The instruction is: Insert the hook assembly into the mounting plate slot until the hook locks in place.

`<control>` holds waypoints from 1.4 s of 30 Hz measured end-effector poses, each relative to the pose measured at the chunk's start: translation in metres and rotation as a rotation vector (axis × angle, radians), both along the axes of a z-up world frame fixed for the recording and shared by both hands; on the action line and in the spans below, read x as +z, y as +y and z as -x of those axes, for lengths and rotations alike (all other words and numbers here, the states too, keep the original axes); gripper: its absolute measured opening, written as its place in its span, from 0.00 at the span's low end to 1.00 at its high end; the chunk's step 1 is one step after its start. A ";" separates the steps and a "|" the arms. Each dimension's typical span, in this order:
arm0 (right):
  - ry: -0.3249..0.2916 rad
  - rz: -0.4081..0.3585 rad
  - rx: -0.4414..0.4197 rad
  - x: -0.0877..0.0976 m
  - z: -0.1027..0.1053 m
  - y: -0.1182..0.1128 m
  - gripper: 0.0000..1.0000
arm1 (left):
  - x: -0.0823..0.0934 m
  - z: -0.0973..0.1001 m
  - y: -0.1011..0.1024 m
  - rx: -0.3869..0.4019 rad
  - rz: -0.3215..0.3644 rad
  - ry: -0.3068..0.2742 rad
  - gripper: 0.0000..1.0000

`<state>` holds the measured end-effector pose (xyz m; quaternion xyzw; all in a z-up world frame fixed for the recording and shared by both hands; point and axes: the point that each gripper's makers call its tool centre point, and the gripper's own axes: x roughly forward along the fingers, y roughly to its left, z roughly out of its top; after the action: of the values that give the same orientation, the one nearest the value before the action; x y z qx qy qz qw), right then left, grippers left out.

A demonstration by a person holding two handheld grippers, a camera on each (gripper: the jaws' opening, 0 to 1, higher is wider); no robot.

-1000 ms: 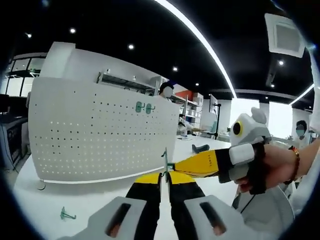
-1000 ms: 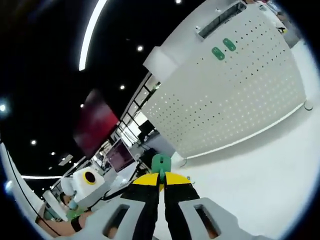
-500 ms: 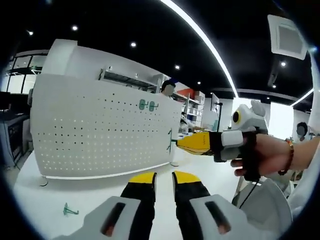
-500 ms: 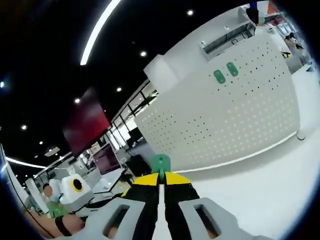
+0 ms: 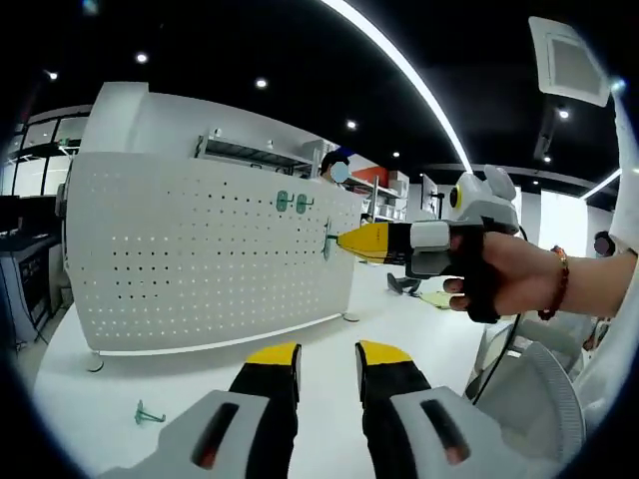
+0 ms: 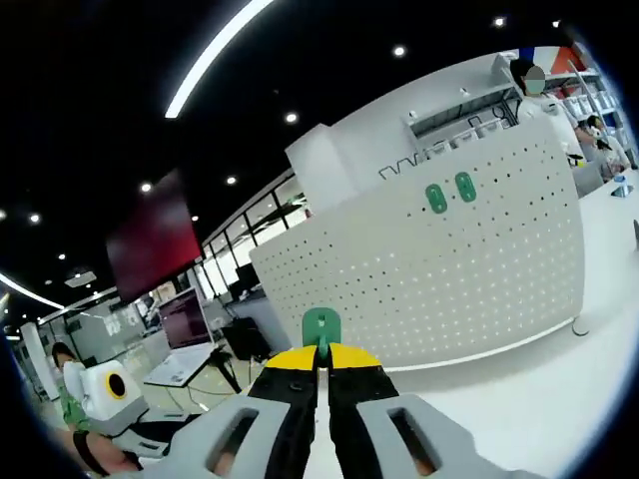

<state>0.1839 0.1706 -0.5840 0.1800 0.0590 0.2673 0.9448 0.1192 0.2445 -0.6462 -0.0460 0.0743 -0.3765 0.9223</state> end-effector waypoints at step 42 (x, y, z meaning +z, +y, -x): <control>-0.173 0.167 -0.185 0.069 -0.093 -0.026 0.01 | -0.005 0.018 0.023 -0.002 -0.009 -0.001 0.53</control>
<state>0.2771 0.1441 -0.5155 0.0819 -0.0172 0.1880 0.9786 0.1008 0.2678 -0.6515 -0.0415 0.0757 -0.3773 0.9221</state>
